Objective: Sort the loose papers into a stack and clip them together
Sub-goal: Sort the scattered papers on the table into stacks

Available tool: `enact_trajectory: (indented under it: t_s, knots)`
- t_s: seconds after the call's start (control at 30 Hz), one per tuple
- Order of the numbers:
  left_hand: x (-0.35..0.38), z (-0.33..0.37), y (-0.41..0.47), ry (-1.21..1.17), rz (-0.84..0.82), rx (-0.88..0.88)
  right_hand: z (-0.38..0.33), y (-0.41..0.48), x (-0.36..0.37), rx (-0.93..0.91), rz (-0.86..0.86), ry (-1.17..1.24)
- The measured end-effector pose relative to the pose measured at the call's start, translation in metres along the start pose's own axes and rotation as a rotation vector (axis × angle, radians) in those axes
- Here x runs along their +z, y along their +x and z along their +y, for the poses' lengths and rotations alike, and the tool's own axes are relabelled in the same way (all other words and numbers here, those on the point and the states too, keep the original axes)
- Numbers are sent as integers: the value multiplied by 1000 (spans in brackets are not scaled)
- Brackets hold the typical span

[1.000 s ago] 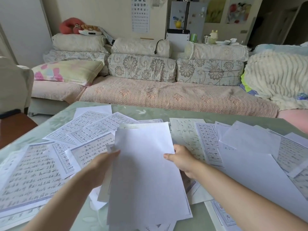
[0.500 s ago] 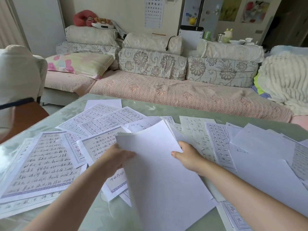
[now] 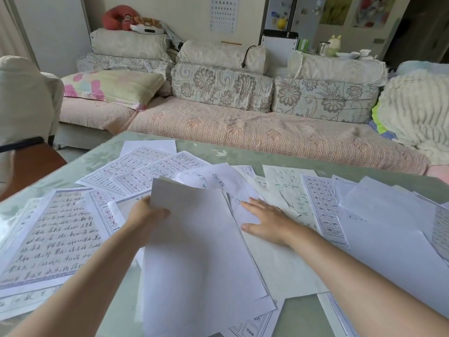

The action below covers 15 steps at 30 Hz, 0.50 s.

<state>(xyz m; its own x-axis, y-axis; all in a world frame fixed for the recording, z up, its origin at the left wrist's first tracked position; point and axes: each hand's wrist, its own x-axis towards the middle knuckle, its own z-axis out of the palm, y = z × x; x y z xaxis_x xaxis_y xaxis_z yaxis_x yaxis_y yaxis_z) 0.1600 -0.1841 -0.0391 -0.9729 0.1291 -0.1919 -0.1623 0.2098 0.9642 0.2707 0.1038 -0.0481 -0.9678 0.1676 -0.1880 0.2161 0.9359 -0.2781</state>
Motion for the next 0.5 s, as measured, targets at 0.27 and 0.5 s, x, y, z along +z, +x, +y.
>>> enact_trajectory:
  t_s: [0.27, 0.5]
  knots:
    - [-43, 29, -7, 22, 190, 156, -5, -10, 0, 77, 67, -174]
    - [-57, 38, -15, -321, 30, 48, -12, -24, -5, 126, 35, -242]
